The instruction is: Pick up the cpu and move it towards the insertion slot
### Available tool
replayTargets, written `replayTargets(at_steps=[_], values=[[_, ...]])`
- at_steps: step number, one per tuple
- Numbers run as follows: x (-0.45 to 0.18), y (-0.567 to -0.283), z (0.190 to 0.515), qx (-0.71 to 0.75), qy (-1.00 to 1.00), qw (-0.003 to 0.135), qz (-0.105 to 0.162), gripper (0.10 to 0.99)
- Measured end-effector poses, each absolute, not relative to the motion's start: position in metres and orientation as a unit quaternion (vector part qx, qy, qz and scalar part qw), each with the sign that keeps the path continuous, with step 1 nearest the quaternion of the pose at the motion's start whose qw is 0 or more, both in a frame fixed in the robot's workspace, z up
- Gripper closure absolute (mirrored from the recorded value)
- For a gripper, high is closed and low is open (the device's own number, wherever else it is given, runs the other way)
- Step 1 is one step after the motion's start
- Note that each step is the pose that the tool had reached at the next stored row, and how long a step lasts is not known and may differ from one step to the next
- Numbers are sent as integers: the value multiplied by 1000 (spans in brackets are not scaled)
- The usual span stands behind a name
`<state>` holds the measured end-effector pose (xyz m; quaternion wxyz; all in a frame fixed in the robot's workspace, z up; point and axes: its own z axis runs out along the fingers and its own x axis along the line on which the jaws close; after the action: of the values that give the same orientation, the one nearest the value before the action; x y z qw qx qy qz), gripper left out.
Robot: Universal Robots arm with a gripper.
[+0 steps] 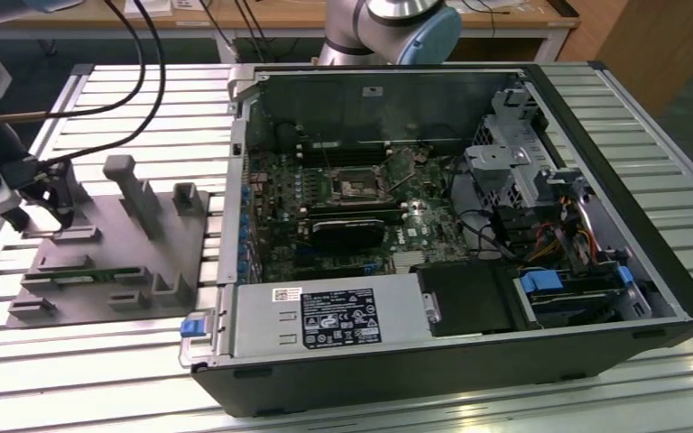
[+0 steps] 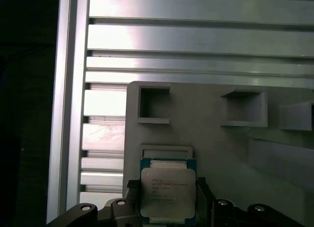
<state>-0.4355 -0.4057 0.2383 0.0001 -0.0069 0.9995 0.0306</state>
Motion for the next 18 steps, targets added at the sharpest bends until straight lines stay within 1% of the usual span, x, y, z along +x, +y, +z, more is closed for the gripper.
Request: replayTargets(at_steps=[18], values=[[-436,-406,252,-7,1000,0,31,541]])
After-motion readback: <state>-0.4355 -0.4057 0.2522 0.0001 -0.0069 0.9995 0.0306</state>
